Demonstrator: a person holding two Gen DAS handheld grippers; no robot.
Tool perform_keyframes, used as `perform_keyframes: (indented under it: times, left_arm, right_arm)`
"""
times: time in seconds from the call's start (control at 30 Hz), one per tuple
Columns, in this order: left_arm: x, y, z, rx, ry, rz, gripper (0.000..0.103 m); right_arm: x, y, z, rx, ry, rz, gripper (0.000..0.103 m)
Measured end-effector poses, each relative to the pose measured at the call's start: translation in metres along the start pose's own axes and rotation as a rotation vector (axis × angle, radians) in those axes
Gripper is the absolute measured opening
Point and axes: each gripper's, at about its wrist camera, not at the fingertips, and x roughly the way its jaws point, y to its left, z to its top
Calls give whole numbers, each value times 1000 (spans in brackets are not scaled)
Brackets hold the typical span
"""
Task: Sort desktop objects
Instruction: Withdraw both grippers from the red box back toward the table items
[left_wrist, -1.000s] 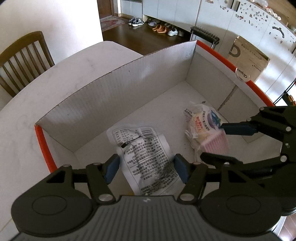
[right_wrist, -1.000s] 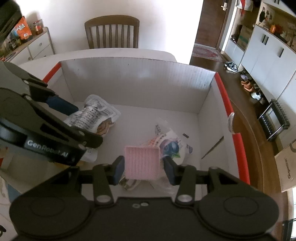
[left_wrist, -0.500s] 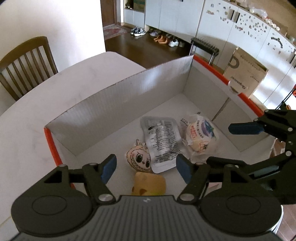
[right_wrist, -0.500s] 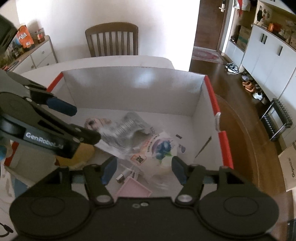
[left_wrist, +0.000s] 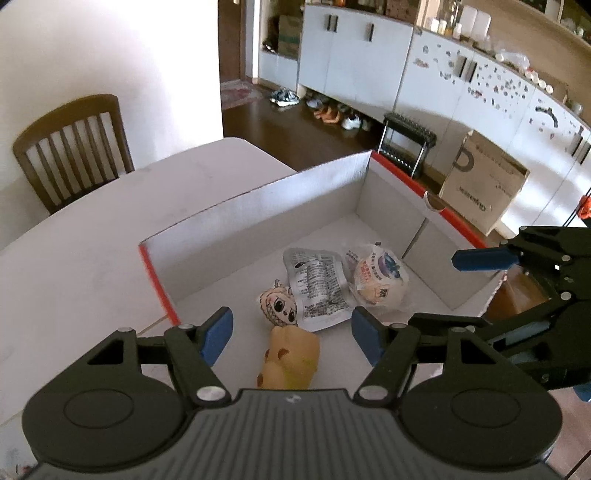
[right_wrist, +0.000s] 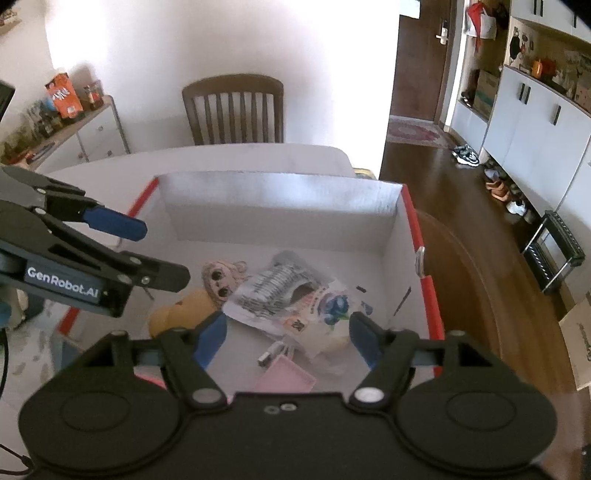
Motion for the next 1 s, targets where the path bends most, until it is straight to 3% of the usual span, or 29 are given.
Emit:
perform_keyframes:
  times: [0.33,0.7,0.77,1.0]
  left_arm:
    - [-52,3,-30,-30,-104,45,70]
    - [-94,16,-72,-19,-156,43,70]
    - [-99,20,-79,-17,-160,41,77]
    - [-120,41,-106,-24,-168,28,81]
  right_arm:
    - [-32,22,-3,-2,-51,28,79]
    - [-55,63,-12,2,-96,8,85]
    - [-57,70,-13,9,-102,5,86]
    - [-66,105,-20,1,-131,19,95]
